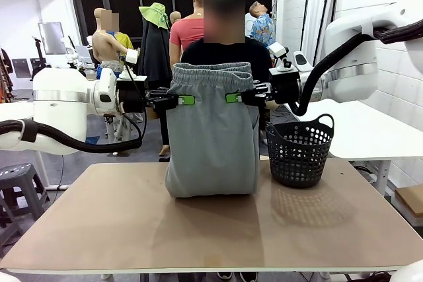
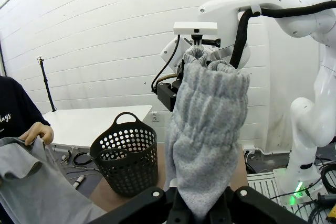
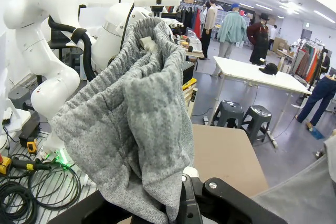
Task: Fold the training pants.
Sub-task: Release the ends of the Training pants and then grab the overlapped ends.
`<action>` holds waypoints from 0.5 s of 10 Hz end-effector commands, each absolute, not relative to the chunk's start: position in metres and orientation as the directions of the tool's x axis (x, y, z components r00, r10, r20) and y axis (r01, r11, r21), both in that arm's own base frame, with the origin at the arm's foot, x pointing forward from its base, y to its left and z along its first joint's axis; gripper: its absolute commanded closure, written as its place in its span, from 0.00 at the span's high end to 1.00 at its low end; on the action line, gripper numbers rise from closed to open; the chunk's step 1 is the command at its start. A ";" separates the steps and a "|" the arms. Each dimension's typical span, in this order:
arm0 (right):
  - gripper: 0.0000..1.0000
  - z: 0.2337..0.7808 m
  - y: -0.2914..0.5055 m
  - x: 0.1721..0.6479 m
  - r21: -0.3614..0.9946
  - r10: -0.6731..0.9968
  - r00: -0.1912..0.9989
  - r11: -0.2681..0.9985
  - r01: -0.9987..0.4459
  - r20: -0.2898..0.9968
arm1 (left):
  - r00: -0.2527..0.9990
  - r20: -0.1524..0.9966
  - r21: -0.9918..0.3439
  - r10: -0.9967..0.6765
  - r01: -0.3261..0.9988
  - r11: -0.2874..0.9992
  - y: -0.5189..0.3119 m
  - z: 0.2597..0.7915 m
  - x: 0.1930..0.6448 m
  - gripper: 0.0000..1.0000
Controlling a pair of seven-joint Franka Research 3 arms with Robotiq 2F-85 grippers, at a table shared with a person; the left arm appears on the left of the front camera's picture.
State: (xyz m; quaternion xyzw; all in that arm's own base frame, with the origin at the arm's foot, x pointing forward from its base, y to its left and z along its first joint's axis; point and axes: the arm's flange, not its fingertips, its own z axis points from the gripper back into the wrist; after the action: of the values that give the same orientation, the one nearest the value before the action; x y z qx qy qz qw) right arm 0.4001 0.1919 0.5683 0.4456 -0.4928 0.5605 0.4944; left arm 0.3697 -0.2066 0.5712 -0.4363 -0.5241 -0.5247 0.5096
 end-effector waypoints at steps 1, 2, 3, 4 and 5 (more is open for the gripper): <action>0.00 0.570 0.192 0.399 -0.105 0.095 -0.107 -0.032 -0.994 0.990 | -0.112 0.992 0.116 -0.056 0.990 0.083 -0.207 0.572 0.366 0.00; 0.00 0.570 0.192 0.399 -0.105 0.095 -0.107 -0.032 -0.994 0.990 | -0.112 0.992 0.116 -0.056 0.990 0.083 -0.207 0.572 0.366 0.00; 0.00 0.570 0.192 0.399 -0.105 0.095 -0.107 -0.032 -0.994 0.990 | -0.112 0.992 0.116 -0.056 0.990 0.083 -0.207 0.572 0.366 0.00; 0.00 0.570 0.192 0.399 -0.105 0.095 -0.107 -0.032 -0.994 0.990 | -0.112 0.992 0.116 -0.056 0.990 0.083 -0.207 0.572 0.366 0.00; 0.00 0.570 0.192 0.399 -0.105 0.095 -0.107 -0.032 -0.994 0.990 | -0.112 0.992 0.116 -0.056 0.990 0.083 -0.207 0.572 0.366 0.00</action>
State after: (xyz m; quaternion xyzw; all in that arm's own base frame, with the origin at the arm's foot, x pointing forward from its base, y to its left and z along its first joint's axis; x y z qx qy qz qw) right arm 0.4001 0.1919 0.5683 0.4456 -0.4928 0.5605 0.4944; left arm 0.3697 -0.2065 0.5712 -0.4363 -0.5241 -0.5246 0.5096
